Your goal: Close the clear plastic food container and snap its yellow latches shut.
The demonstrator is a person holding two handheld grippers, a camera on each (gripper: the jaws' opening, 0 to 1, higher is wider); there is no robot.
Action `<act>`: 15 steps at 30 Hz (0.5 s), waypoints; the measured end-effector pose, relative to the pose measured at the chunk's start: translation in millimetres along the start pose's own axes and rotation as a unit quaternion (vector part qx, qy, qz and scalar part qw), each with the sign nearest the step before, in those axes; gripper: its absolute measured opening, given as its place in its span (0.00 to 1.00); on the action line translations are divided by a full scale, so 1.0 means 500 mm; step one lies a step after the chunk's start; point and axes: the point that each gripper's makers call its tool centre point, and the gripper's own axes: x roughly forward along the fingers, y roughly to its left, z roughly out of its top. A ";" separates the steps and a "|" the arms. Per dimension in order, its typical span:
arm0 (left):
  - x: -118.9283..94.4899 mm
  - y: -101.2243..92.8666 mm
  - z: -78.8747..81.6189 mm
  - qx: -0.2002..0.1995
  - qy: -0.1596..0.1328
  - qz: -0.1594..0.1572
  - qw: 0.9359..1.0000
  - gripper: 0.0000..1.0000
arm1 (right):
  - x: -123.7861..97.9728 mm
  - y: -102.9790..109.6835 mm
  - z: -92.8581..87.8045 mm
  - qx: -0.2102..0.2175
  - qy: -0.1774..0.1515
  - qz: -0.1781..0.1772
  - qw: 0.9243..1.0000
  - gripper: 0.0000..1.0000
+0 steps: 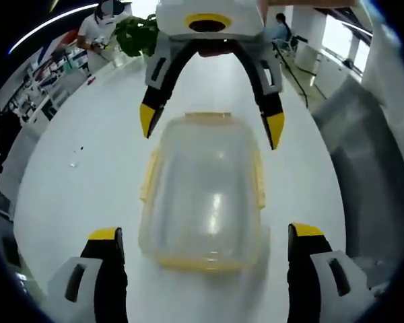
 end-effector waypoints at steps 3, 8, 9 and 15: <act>-0.004 0.002 -0.006 0.006 0.007 0.008 1.000 0.99 | -0.005 0.002 -0.001 0.000 0.001 -0.005 1.000 0.99; -0.011 -0.002 -0.012 0.000 0.007 0.012 1.000 0.99 | -0.009 0.003 -0.002 0.006 -0.002 -0.009 1.000 0.99; -0.013 -0.003 -0.013 0.000 0.007 0.014 1.000 0.99 | -0.010 0.003 -0.002 0.005 -0.002 -0.011 1.000 0.99; -0.028 -0.012 -0.005 -0.011 -0.003 0.021 1.000 0.99 | -0.024 0.009 0.004 0.005 -0.009 -0.022 1.000 0.98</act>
